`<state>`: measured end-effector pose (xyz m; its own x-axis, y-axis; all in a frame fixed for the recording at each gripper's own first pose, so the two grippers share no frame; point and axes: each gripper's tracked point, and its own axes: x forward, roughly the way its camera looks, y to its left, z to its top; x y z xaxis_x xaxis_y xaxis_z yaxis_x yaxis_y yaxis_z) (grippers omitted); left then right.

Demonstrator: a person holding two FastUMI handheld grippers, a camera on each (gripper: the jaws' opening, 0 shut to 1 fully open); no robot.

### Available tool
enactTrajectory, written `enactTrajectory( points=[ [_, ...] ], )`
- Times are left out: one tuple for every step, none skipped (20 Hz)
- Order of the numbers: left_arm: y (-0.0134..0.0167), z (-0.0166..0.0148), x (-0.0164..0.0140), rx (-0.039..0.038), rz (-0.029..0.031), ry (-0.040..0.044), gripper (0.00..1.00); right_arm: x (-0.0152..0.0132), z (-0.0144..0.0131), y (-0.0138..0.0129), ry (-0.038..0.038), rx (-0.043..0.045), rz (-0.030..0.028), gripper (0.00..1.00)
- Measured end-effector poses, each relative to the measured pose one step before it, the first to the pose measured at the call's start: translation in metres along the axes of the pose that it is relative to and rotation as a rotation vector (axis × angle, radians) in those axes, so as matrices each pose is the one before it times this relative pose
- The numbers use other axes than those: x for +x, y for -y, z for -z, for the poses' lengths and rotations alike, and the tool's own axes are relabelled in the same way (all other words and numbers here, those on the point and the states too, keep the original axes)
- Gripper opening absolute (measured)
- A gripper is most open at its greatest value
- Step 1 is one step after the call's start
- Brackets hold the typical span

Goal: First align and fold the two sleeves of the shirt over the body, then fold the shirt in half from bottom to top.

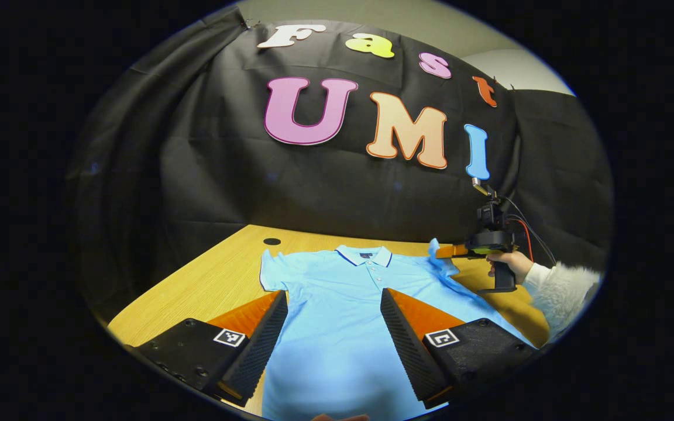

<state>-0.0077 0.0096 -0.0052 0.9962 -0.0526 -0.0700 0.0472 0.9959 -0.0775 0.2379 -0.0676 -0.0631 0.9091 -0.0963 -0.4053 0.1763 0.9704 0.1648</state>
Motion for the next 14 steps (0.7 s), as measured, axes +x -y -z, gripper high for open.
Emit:
enactTrajectory(
  points=[
    [0.00018,0.00032,-0.00043,0.00051,0.00209,0.00135,0.95,0.00272,0.00634,-0.01171,-0.01445,0.00638,-0.03205,0.02],
    [-0.00018,0.00048,0.00143,-0.00078,0.00093,-0.00166,0.95,0.00294,0.00766,-0.01108,-0.01948,0.00494,-0.03020,0.02],
    [-0.00073,0.00080,-0.00008,-0.00229,0.00024,-0.00311,0.95,0.00263,0.00534,-0.00789,-0.01319,-0.00129,-0.02126,0.02],
    [0.00102,0.00150,0.00082,-0.00227,0.00054,-0.00387,0.95,0.00466,0.00691,-0.00497,-0.01243,-0.00617,-0.00696,0.02],
    [-0.00070,0.00022,0.00098,-0.00214,-0.00039,-0.00454,0.95,-0.00501,-0.00188,-0.00281,-0.00423,-0.01141,0.00193,0.02],
    [-0.00068,0.00123,0.00038,-0.00270,-0.00102,-0.00302,0.95,0.00688,0.00468,-0.00519,-0.00332,-0.00365,-0.01322,0.03],
    [-0.00071,0.00006,0.00090,-0.00105,-0.00134,-0.00219,0.95,-0.00113,-0.00016,-0.00826,-0.00062,0.01371,-0.02702,0.01],
    [-0.00123,0.00044,-0.00084,0.00027,-0.00286,0.00042,0.95,0.00088,0.00141,-0.00693,-0.00198,0.01674,-0.02316,0.07],
    [-0.00030,-0.00113,-0.00017,0.00138,-0.00166,0.00247,0.94,-0.00135,-0.00085,-0.00778,-0.00210,0.02043,-0.02604,0.22],
    [-0.00002,-0.00023,0.00026,0.00206,-0.00027,0.00132,0.95,-0.00267,-0.00001,-0.00566,-0.00419,0.01362,-0.01993,0.25],
    [-0.00105,-0.00067,-0.00008,0.00151,-0.00044,0.00157,0.95,-0.00053,0.00111,-0.00290,-0.00613,0.00705,-0.01064,0.35],
    [-0.00024,0.00006,-0.00018,0.00129,-0.00028,0.00159,0.95,-0.00249,0.00151,-0.00326,-0.00704,-0.00274,-0.01155,0.32],
    [-0.00134,-0.00025,0.00016,0.00050,-0.00170,-0.00074,0.95,-0.00429,0.00032,-0.00645,-0.00515,-0.00680,-0.02065,0.43],
    [-0.00140,0.00032,0.00099,0.00007,-0.00333,-0.00012,0.95,-0.00204,0.00229,-0.00150,0.00093,-0.00973,0.00515,0.59]
  ],
)
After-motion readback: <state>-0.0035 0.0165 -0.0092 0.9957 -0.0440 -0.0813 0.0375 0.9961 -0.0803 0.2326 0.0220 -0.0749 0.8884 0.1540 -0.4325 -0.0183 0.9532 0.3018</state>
